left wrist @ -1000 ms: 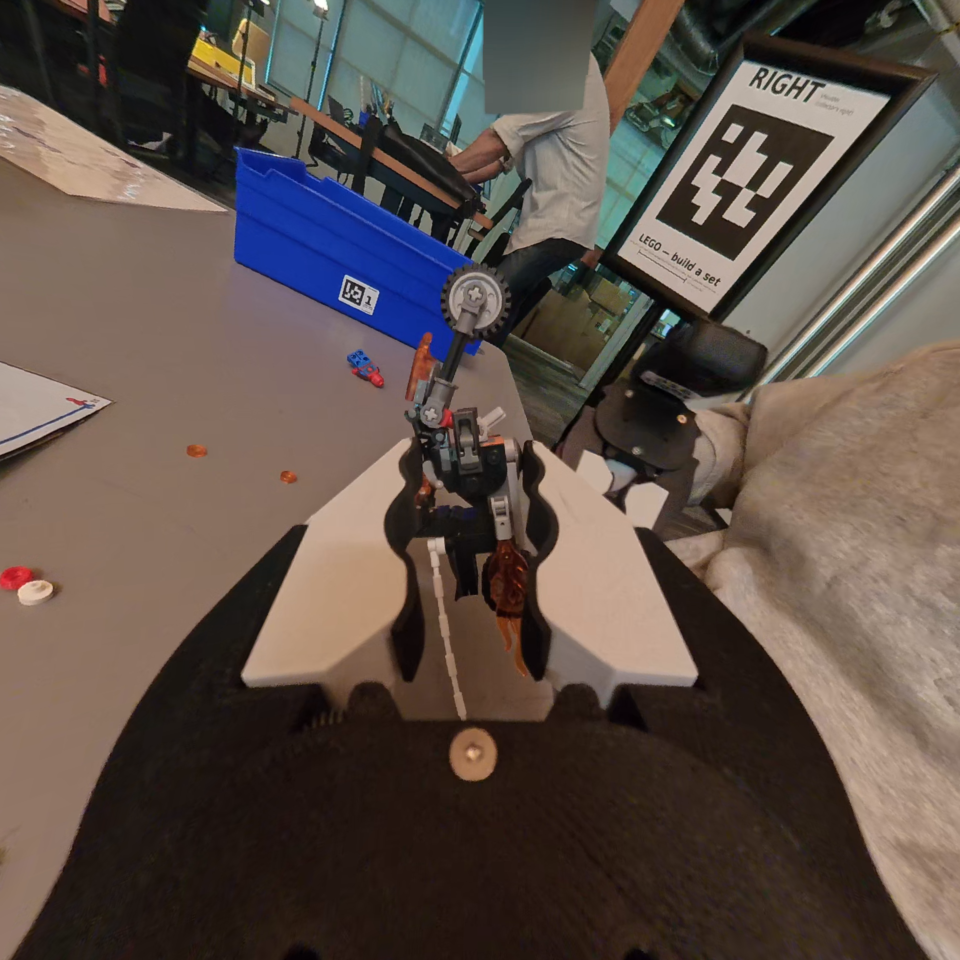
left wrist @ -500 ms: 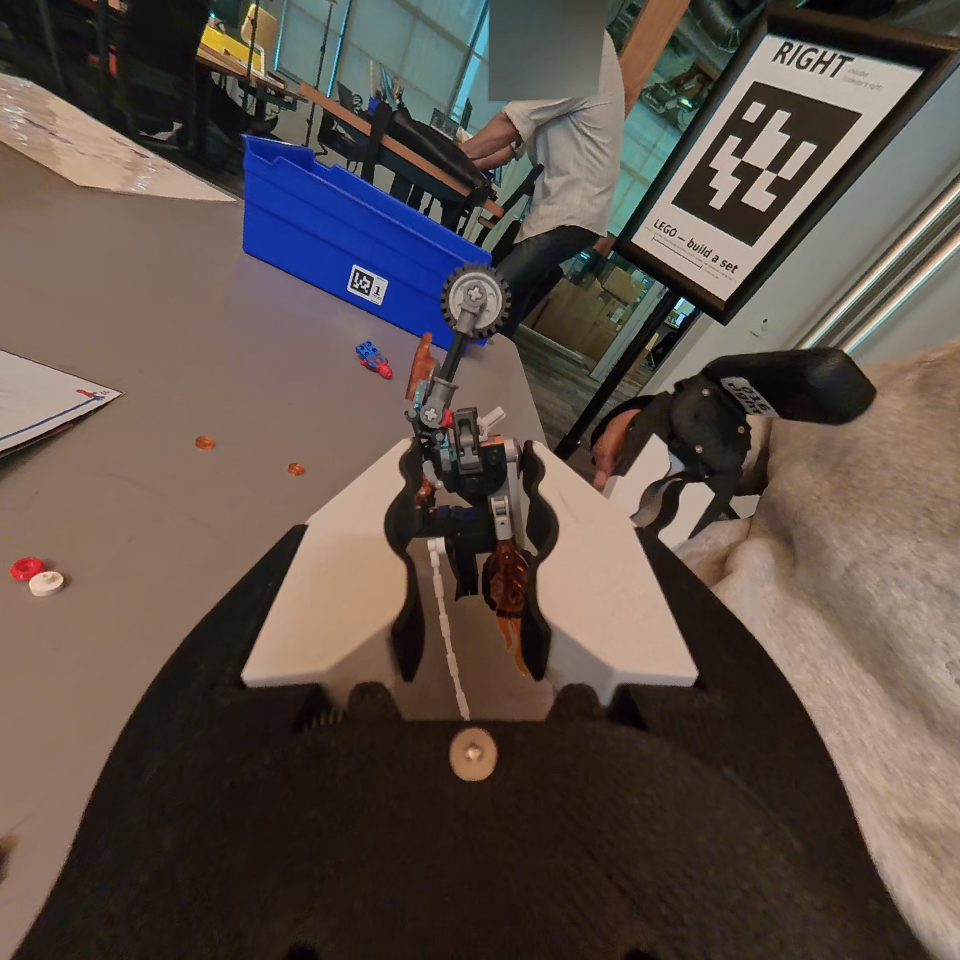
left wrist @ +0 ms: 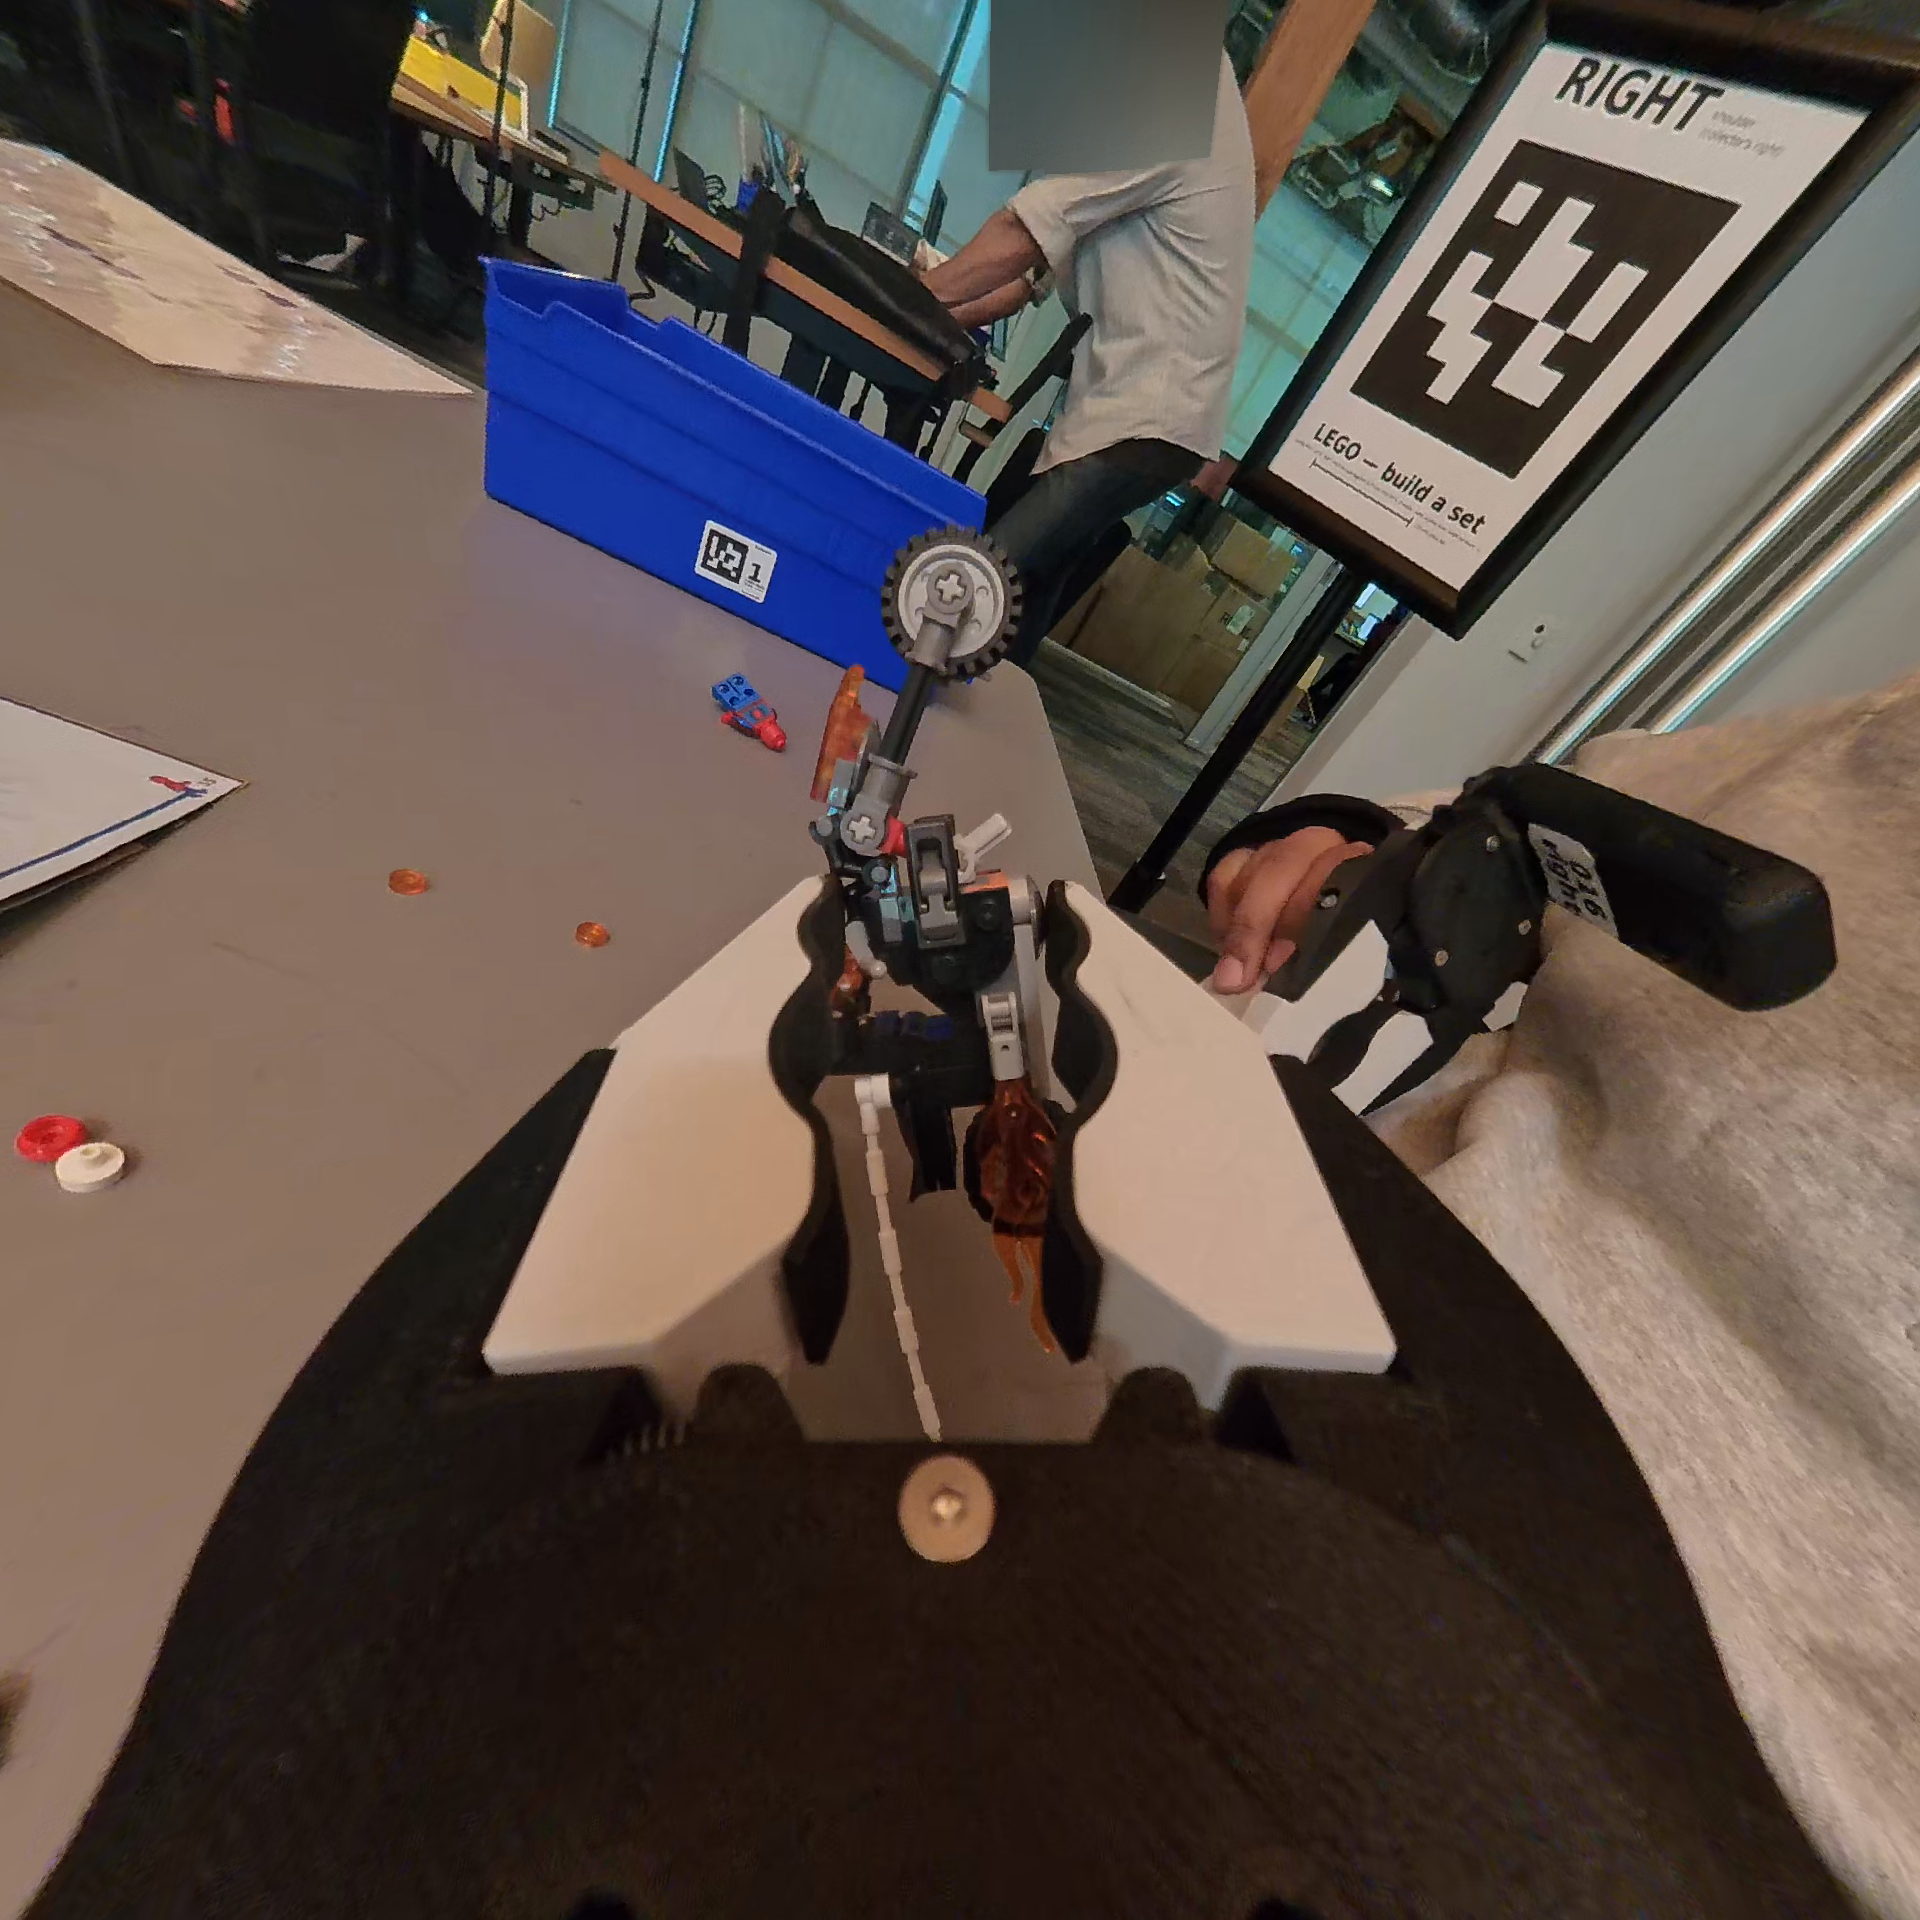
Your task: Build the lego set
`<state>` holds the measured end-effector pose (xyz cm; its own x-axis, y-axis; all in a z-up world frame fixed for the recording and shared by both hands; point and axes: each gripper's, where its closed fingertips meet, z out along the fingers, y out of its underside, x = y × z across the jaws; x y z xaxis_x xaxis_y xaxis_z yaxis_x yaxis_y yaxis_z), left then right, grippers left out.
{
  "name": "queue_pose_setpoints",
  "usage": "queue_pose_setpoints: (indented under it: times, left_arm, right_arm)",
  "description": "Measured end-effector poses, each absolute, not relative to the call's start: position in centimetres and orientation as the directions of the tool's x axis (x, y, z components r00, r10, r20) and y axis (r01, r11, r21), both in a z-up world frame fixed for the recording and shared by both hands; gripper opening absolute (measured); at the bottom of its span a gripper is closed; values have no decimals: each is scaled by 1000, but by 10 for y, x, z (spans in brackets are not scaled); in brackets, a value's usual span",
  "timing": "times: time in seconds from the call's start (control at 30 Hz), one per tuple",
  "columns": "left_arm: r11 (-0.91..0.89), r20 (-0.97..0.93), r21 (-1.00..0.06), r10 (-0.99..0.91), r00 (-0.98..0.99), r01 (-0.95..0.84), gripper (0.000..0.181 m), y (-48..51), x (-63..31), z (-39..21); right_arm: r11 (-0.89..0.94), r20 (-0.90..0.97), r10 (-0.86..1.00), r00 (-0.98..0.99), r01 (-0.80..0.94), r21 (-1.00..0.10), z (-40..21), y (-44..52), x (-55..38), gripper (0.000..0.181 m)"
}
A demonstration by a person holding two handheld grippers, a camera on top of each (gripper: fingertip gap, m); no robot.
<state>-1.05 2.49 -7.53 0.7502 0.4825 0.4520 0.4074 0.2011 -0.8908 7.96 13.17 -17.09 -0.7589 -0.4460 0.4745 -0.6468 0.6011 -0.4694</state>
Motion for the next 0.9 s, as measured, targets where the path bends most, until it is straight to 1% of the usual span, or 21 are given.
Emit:
queue_pose_setpoints:
  times: [0.4, 0.57, 0.77, 0.9]
  left_arm:
    - [200, 452, -891, 483, 750, 408, 35, 25, -11, -75]
    - [202, 453, -891, 483, 750, 408, 35, 25, -11, -75]
    - [200, 453, -890, 483, 750, 409, 35, 25, -11, -76]
    - [200, 453, -890, 482, 750, 409, 35, 25, -10, -75]
  right_arm:
    - [599, 534, -460, -709, -692, -404, -171, 132, 80, 2]
    - [606, 540, -449, -712, -687, -401, -170, 131, 76, 0]
    - [625, 490, -420, -764, -635, -454, -169, 131, 74, 0]
    - [635, 432, -387, -815, -575, -515, -168, 131, 73, 0]
